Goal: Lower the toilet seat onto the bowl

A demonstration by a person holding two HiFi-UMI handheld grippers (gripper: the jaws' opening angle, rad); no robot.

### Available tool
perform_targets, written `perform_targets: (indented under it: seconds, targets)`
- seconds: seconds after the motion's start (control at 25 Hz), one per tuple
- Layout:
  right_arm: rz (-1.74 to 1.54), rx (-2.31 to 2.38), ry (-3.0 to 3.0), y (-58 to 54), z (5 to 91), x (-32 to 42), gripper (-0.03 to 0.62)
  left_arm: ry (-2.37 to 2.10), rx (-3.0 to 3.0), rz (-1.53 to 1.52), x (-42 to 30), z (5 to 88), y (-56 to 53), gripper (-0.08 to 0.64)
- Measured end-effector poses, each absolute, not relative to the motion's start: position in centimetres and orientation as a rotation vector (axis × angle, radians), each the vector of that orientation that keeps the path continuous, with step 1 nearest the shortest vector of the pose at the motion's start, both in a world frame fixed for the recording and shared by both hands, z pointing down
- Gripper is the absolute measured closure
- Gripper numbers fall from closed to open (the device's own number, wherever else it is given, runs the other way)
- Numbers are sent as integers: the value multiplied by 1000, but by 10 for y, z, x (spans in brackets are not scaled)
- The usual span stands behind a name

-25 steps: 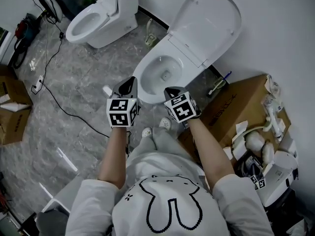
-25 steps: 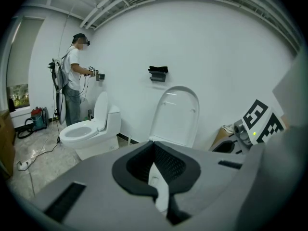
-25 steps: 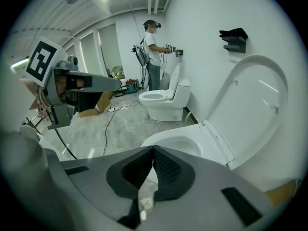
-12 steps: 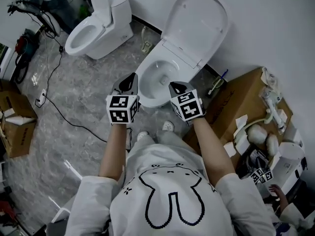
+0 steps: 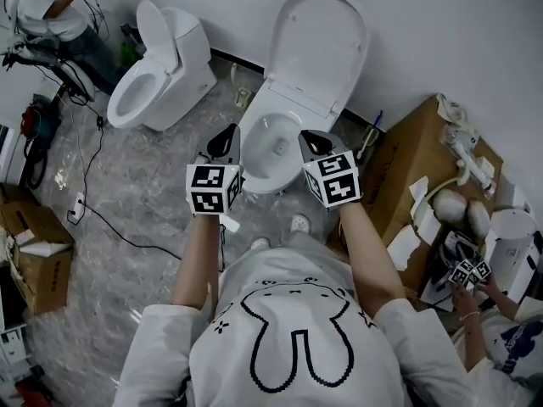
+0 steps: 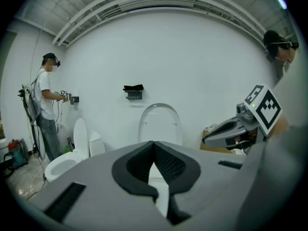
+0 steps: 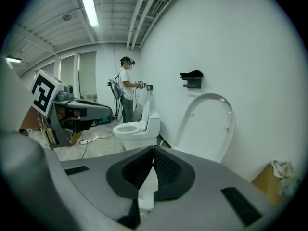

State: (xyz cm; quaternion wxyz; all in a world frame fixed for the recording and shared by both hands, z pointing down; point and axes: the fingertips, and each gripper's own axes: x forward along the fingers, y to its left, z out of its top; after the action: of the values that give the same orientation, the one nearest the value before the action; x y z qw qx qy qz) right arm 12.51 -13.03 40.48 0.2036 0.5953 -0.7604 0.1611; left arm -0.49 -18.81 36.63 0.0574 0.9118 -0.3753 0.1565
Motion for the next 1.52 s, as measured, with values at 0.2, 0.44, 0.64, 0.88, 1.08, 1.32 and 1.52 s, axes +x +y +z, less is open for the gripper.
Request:
perform_targets:
  seconds: [0.2,0.44,0.64,0.88,1.08,1.32,1.52]
  targets:
    - [340,1762,-2121,-124,366,130,564,-1124,2838,432,-3,341,-188,551]
    - [156,1877,-2115,-121,318,134,565,-1141,2924,345,-10,301,-193,551]
    - [-5,1973,-2116,-111,280,139,565,-1156,2977,235,-18,267,-196,551]
    - [-184,2040,-2112,-102,240,141,565,-1173,3047,103,-25,231,-195,551]
    - [-306,2083,-2106,-97,211,149,565,-1198,3100,9,-25,202,-193,551]
    - [-362,2111,-2081,-96,188,156,566,-1227,3132,-75,-29,177,-193,551]
    - [-364,2154,-2104,-92,170,162,566,-1255,3169,-75,-32,164,-194,551]
